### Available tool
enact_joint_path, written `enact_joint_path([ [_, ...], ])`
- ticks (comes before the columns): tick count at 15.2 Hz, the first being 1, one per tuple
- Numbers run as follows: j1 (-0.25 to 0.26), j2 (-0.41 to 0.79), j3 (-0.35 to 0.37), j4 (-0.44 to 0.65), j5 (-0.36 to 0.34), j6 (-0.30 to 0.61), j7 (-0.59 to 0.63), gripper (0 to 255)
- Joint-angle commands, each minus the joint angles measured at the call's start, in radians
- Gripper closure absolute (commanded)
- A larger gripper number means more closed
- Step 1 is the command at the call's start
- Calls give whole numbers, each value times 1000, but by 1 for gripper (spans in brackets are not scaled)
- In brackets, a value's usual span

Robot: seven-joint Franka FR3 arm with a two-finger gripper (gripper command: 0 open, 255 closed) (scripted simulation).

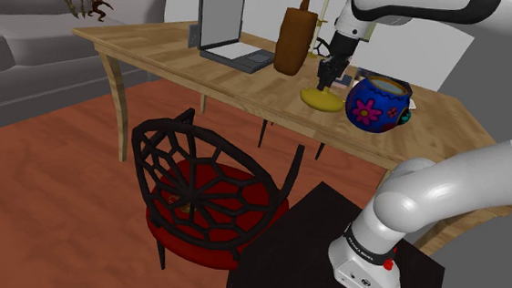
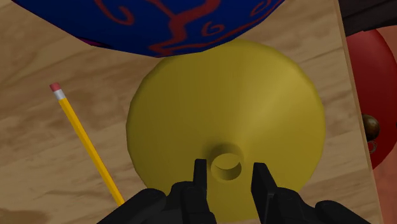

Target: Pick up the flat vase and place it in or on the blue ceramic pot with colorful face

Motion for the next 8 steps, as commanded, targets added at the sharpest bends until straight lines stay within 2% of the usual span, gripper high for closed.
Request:
enact_joint_path([
  [1,0,0,0,0,0,0,0,255],
  [3,0,0,0,-1,0,0,0,255],
  [8,4,12,6,75,7,-64,-2,255],
])
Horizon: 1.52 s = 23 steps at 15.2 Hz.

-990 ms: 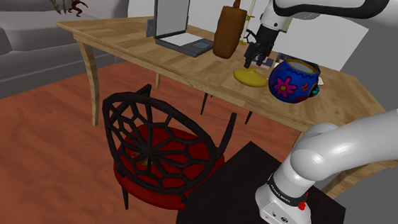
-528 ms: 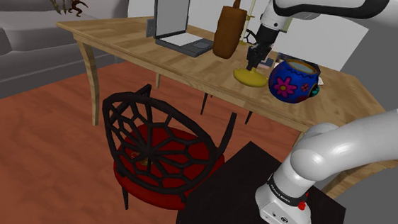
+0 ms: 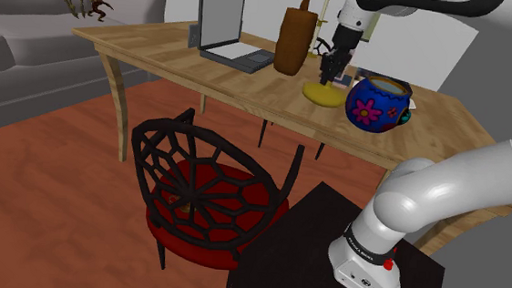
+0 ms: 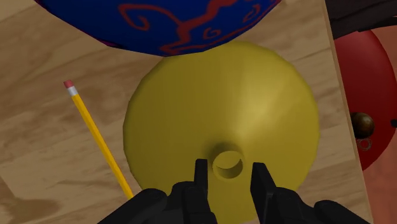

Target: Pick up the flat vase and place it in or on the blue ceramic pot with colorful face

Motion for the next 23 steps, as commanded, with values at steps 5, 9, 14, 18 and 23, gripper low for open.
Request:
enact_joint_path([
  [5,6,24,6,99,8,-76,-3,255],
  [9,9,41,9,167,14,-127,-6,255],
  [14,13,67,11,257,20,-191,-10,255],
  [18,16,92,12,334,25,-243,-14,255],
  [23,17,129,13,436,33,-309,-22,255],
])
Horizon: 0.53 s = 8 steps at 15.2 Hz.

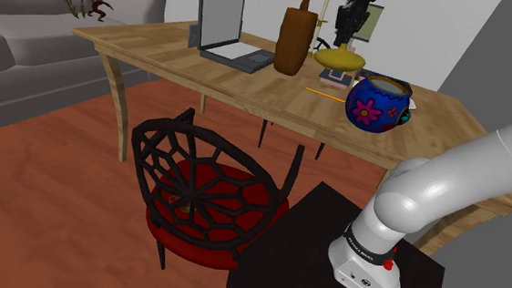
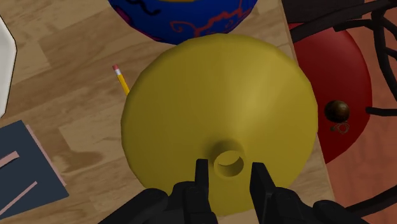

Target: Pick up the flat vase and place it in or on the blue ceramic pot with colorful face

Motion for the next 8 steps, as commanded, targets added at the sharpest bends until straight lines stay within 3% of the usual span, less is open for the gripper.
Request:
enact_joint_path([
  [1,3,15,0,44,3,-29,-3,255],
  [8,2,80,-1,206,16,-128,-17,255],
])
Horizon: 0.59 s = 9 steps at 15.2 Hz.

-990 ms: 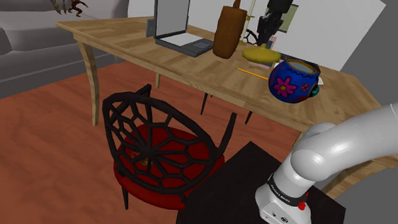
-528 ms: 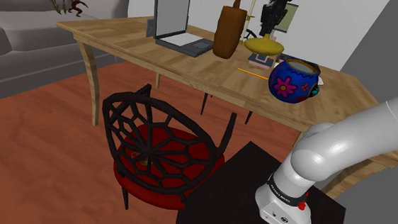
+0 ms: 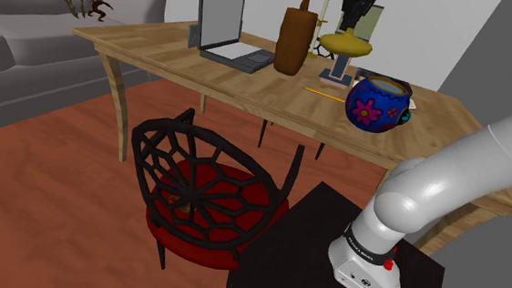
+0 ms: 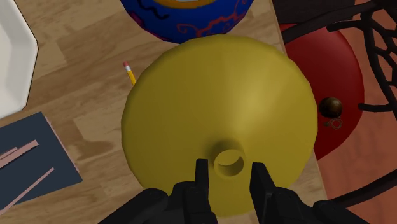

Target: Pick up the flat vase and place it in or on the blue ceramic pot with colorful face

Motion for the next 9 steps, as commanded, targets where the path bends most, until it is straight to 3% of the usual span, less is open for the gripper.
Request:
enact_joint_path([
  [1,2,19,-1,46,4,-28,-4,255],
  [6,2,77,-7,178,15,-103,-16,255],
  [9,-10,10,-15,160,-7,-148,-44,255],
])
